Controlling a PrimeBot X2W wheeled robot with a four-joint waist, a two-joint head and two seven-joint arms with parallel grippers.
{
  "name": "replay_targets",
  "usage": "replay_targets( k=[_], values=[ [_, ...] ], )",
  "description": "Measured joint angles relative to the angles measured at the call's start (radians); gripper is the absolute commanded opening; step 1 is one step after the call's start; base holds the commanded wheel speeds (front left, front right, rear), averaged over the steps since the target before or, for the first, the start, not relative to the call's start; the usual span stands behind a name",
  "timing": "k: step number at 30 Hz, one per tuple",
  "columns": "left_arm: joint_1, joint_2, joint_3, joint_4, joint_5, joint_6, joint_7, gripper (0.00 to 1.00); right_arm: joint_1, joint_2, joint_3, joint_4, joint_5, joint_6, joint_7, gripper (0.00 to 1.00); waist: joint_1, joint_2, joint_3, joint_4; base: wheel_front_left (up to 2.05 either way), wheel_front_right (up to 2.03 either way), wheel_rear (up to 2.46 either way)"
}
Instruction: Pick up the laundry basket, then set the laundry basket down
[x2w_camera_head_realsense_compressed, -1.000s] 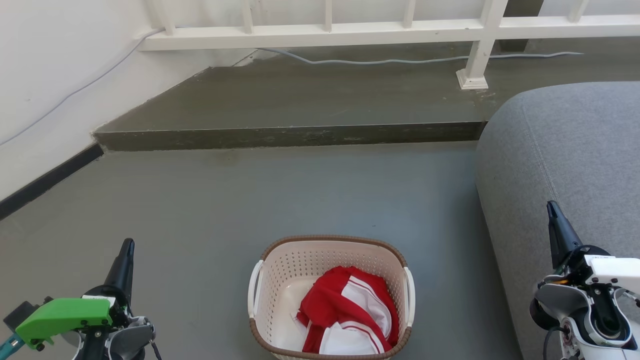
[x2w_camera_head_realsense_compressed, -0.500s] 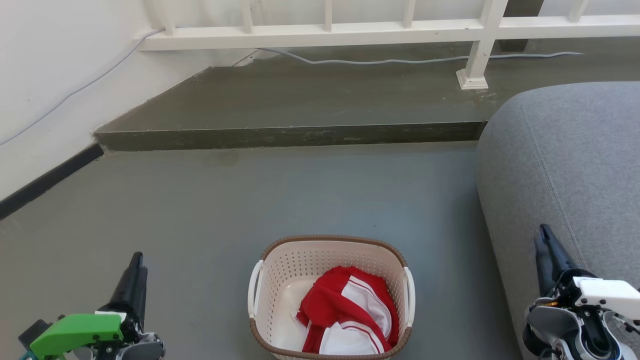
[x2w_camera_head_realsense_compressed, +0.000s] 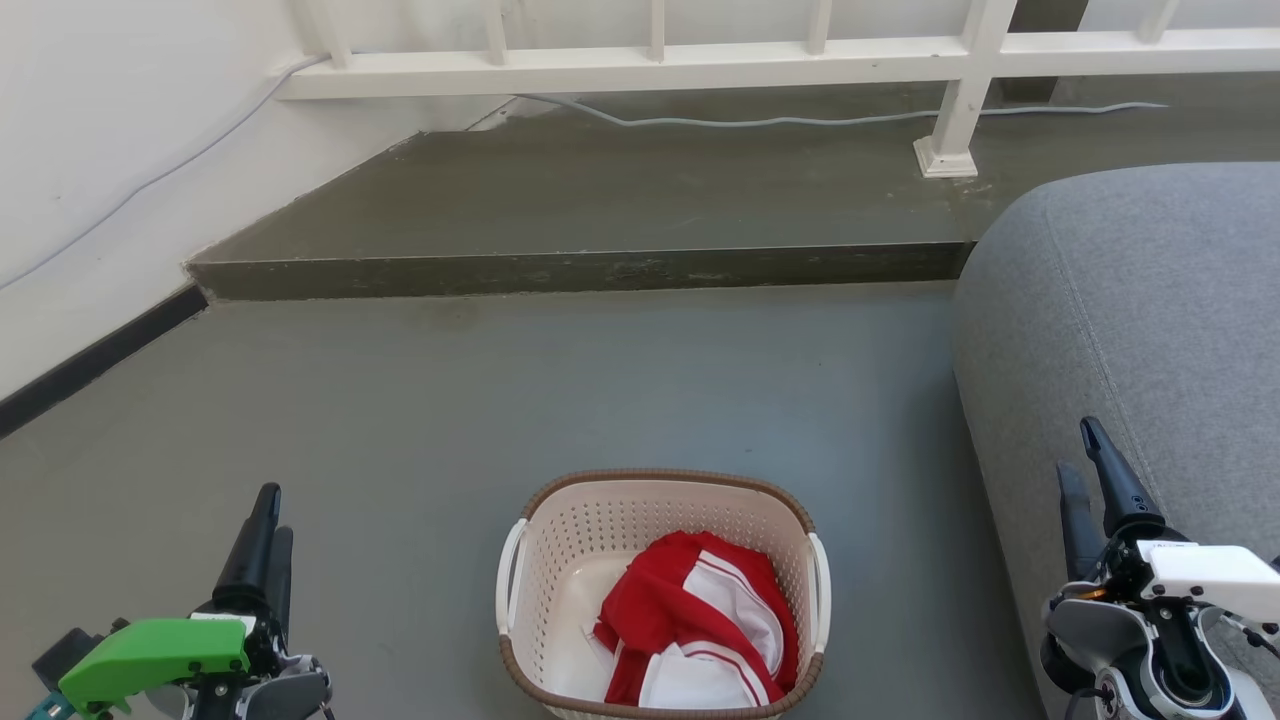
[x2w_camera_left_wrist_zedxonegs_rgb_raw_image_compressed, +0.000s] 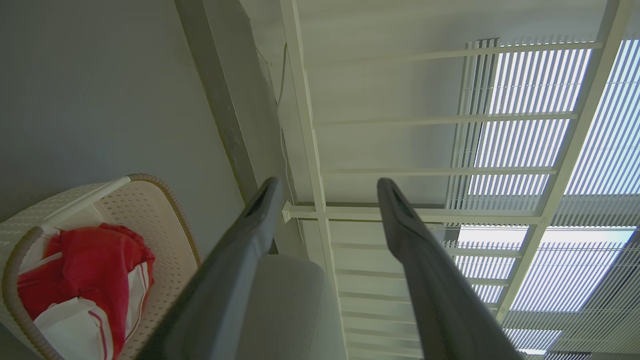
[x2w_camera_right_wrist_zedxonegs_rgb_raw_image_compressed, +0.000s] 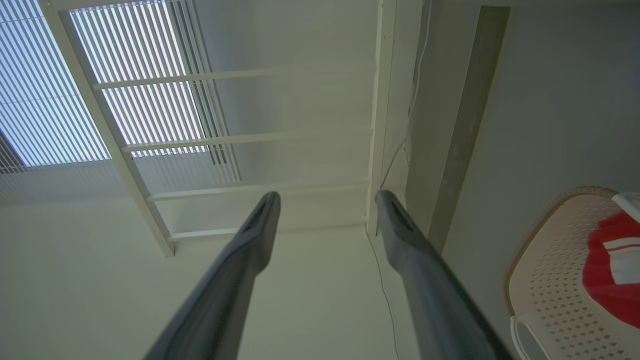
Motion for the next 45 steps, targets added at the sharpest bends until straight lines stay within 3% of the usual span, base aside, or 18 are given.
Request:
replay_targets(
  k=[24,45],
  values=[
    [-0.001,0.051,-0.088,-0.044,0.26,0.0,-0.097,1.0,-0.021,-0.047,0.102,-0.072,-0.236,0.0,-0.092,1.0,0.0,0.0,0.004,-0.001,0.0,0.0,0.0],
    [-0.004,0.066,-0.107,-0.086,0.689,0.048,-0.172,1.0,-0.041,-0.082,0.143,-0.109,-0.653,-0.002,-0.163,1.0,0.0,0.0,0.004,-0.001,0.0,0.0,0.0]
  ],
)
